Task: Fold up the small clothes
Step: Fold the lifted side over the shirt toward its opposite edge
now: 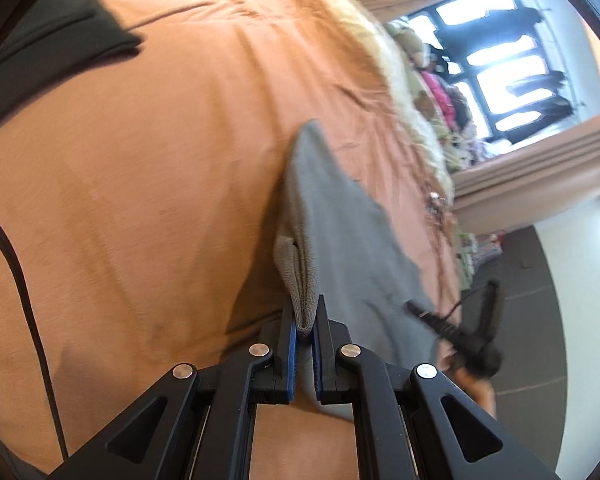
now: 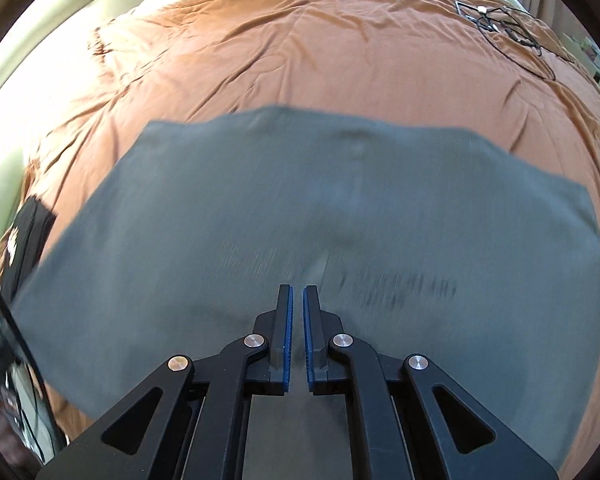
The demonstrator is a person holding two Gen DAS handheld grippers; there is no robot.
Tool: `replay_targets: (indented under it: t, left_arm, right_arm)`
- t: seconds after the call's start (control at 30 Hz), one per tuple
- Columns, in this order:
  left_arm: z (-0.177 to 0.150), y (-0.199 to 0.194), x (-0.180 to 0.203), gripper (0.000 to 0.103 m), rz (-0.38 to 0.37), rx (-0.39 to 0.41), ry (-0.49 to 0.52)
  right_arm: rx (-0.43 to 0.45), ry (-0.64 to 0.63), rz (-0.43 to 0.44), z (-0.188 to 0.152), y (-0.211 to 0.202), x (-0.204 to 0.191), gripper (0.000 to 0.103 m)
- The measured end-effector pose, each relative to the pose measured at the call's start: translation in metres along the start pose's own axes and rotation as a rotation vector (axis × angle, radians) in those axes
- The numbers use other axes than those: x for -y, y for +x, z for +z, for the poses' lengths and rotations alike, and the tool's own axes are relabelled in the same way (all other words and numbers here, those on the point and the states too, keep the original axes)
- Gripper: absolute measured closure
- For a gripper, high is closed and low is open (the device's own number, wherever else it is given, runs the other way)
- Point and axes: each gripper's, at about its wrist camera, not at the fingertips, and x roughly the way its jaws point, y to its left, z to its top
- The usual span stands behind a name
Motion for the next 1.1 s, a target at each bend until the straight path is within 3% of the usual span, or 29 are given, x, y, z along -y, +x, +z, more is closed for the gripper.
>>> replay_targets:
  t: [0.43, 0.87, 1.1]
  left_arm:
    - [0.01, 0.004, 0.083, 0.097, -0.125, -0.021, 0.159]
    - [0.008, 0.032, 0.175, 0.097, -0.259, -0.105, 0.304]
    - [-0.011, 0.051, 0.218, 0.097, -0.302, -0.158, 0.373]
  right_arm:
    - [-0.012, 0.041, 0.089, -0.095, -0.025, 0.011, 0.101]
    - [0.03, 0.174, 0.233, -0.155, -0.037, 0.032, 0.101]
    - [0.045, 0.191, 0.276, -0.164, -0.042, 0.045, 0.101]
